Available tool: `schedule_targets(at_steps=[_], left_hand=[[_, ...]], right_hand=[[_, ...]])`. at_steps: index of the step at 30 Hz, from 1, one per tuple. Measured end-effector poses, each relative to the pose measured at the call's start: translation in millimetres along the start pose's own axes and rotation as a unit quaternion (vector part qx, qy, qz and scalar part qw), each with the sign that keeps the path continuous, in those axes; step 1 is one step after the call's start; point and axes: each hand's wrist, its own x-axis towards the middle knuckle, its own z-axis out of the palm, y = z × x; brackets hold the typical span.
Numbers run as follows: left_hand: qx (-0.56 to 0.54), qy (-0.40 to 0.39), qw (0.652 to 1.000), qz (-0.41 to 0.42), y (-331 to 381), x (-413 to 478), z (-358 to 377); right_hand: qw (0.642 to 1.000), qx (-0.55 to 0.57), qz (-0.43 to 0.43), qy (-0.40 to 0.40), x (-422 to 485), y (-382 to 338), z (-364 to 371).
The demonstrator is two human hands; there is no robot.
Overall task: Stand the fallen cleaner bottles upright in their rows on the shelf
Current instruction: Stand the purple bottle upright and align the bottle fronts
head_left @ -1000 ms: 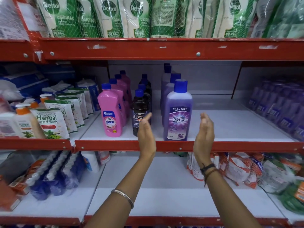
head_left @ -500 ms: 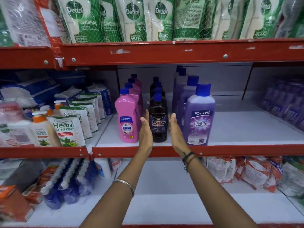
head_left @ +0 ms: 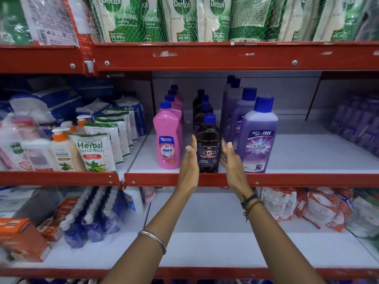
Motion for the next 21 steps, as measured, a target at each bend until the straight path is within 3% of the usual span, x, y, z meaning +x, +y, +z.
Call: schedule_targets(at_steps=[8,11,13,16,19,21], left_hand=[[0.014,0.021,1.0,-0.005,9.7,-14.2,-1.8],[-0.031,0.146,0.988,0.038,5.1,-21.5,-9.8],[-0.056,0.232,0.969,0.07,2.1,-18.4,-24.8],[-0.066,0.234,0.968,0.054,0.6,-0.7,-56.2],[-0.073,0.152,0.986,0.011,3.7,16.3,-80.0],[-0.052,0.105,0.993,0.004,7.8,18.7,-87.5]], right_hand=[[1.0,0.013,-0.015,-0.006,-13.2,-3.1,1.4],[0.987,-0.031,-0.081,0.132,-24.9,2.3,16.4],[0.973,-0.027,-0.164,0.159,-31.2,2.9,28.1],[0.979,-0.025,-0.2,0.041,-33.2,-3.0,54.8],[0.994,-0.009,-0.079,-0.07,-20.6,-11.1,84.4],[0.997,-0.001,-0.028,-0.075,-6.4,-15.9,101.1]])
